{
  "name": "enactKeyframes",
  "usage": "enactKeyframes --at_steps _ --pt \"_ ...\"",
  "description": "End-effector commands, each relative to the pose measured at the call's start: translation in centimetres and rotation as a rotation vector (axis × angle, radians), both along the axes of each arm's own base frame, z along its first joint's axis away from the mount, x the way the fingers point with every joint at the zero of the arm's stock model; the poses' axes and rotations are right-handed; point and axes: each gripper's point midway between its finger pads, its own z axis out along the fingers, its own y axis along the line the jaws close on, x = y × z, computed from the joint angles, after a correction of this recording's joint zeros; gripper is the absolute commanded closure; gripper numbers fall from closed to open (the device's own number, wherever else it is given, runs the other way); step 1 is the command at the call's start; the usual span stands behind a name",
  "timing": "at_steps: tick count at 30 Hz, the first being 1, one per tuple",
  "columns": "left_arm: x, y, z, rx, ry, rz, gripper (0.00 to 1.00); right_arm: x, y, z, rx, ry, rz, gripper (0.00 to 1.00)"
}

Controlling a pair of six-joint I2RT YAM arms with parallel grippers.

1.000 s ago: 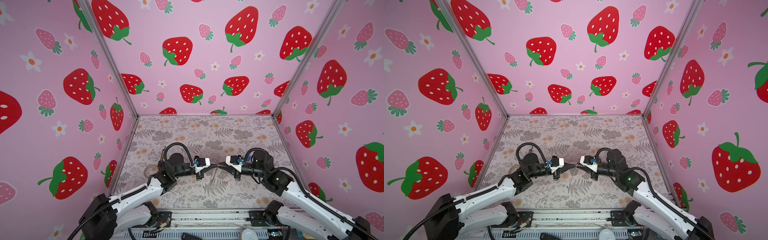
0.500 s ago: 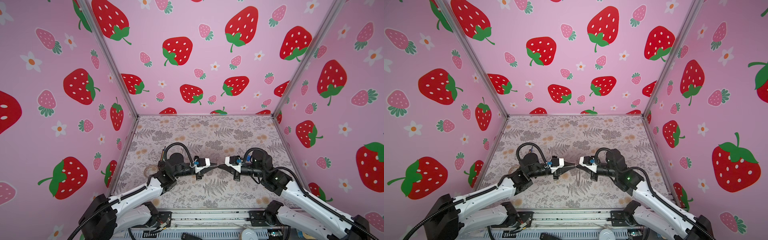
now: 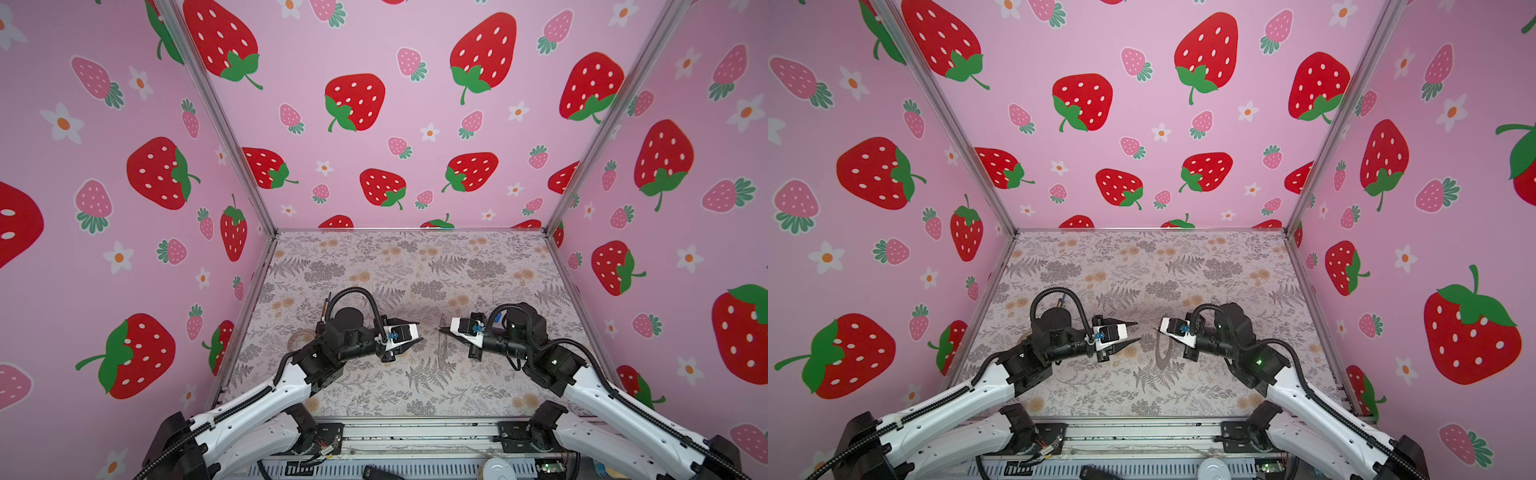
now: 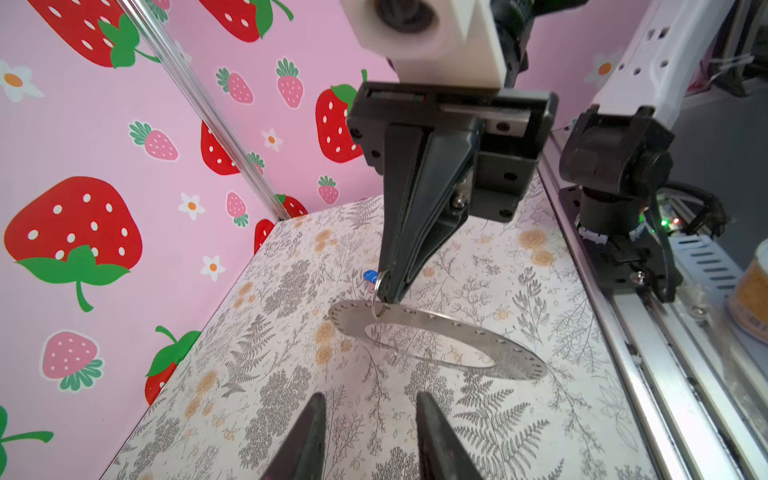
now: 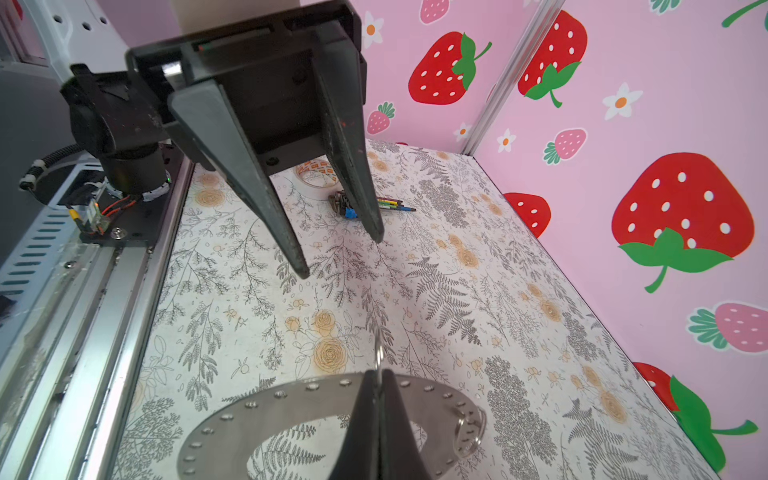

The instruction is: Put the keys on the keyring

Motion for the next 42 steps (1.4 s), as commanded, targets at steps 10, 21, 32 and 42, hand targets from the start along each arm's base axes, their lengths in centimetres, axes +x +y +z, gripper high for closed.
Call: enactKeyframes --at_steps 10,21,32,42 --pt "0.9 -2.6 1.1 0.165 -0.258 0.064 0.65 0.5 -0.1 0.4 -0.014 -0.089 -0.020 1.00" --pt "2.5 -4.0 1.6 0.164 -0.333 0.154 0.69 0.6 0.5 -0.5 -0.070 -0.010 -0.007 1.00" --pt "2.1 -4.8 1.2 0.148 -0.301 0.119 0.73 0.9 0.9 -0.4 -0.080 0.002 -0.007 1.00" --pt "2.0 -4.5 2.1 0.093 -0.243 0.124 0.71 1.0 0.8 0.0 -0.066 0.003 -0.017 1.00"
